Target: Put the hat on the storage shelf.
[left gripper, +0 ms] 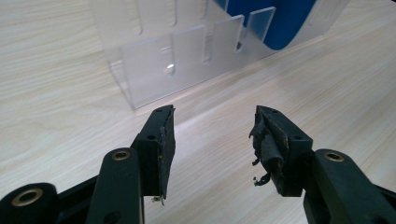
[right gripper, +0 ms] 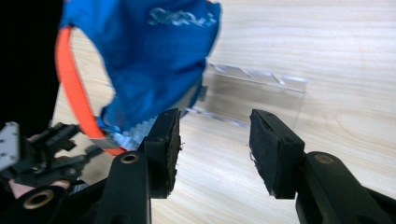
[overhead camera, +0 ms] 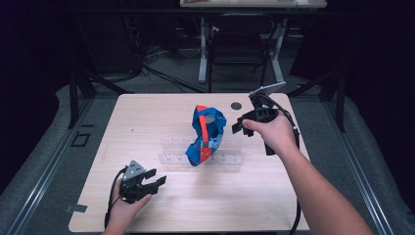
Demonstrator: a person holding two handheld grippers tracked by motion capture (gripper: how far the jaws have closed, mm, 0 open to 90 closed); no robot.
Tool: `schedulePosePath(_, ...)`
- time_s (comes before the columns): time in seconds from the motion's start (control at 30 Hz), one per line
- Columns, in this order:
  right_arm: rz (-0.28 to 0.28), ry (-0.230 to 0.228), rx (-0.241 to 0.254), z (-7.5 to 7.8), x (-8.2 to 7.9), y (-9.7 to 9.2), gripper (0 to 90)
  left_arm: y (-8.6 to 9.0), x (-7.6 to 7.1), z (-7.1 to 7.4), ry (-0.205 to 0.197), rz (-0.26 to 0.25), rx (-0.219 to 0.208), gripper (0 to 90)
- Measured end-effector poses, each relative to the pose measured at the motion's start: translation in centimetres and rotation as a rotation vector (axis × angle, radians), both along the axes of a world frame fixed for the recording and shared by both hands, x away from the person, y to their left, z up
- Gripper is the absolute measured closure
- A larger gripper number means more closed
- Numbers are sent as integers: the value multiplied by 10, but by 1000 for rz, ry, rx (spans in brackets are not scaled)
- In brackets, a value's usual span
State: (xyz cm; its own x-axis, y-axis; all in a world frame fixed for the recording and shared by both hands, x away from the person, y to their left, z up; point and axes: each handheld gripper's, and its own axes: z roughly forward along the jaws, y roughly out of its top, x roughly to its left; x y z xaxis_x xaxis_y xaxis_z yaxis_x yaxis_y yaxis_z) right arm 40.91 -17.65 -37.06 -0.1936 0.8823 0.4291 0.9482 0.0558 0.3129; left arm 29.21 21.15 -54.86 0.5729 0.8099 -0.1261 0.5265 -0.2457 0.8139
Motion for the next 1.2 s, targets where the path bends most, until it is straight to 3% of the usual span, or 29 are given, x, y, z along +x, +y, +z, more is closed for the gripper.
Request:
schedulePosePath(0.2,-26,5,-6,-12,-5,-13,526,8,3,-5,25,13,6,481)
schedulePosePath(0.63,-45,23,-5,-44,-27,-30,525,10,5,-9,30,23,17,480)
schedulePosePath(0.87,-32,25,2,-63,-41,-36,524,10,5,-11,27,32,11,479)
schedulePosePath(1.2,-4,37,-37,-90,-61,-38,518,9,5,-13,32,33,24,480)
